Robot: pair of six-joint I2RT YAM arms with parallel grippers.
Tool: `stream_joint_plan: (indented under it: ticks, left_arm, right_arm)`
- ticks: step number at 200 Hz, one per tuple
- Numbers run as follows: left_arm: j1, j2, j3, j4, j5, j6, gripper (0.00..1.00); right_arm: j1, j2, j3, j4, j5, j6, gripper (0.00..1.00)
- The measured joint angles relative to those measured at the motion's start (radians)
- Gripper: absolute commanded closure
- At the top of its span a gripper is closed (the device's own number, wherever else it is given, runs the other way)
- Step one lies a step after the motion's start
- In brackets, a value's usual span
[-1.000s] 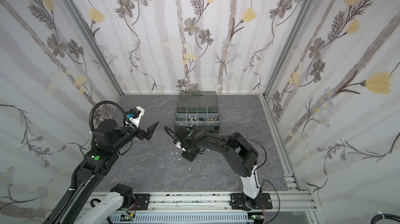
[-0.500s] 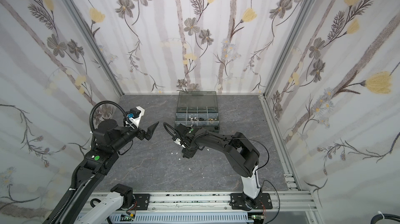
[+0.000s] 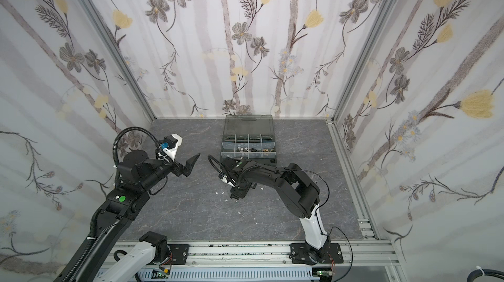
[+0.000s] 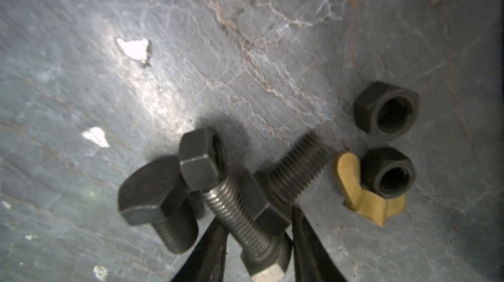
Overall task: Sort the screws and nuts into containers
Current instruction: Pick up the screw from the center of the table.
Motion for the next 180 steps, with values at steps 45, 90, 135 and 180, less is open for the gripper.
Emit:
stream_joint_plan:
  ticks: [45,90,135,180]
  left_arm:
    - [0.0,0.002,-0.005,0.0,0.0,0.0,0.0]
    - [0.0,0.002,-0.005,0.0,0.0,0.0,0.0]
    - [0.0,0.0,-0.005,0.0,-0.005,0.0,0.0]
    - [0.0,-0.005,-0.005,0.0,-0.005,0.0,0.0]
  right_arm:
    - [0.001,-0.005,-0.016,0.013,-0.011,0.0,0.8]
    - [0.002,-0.009,-0.019,0.016,-0.005,0.0,0.91]
    - [-0.003,-0.056,-0.033,-0.024,-0.004,0.008,0.94]
    - [-0.051,-0.125,0.016,-0.072,-0.021,0.037,0.94]
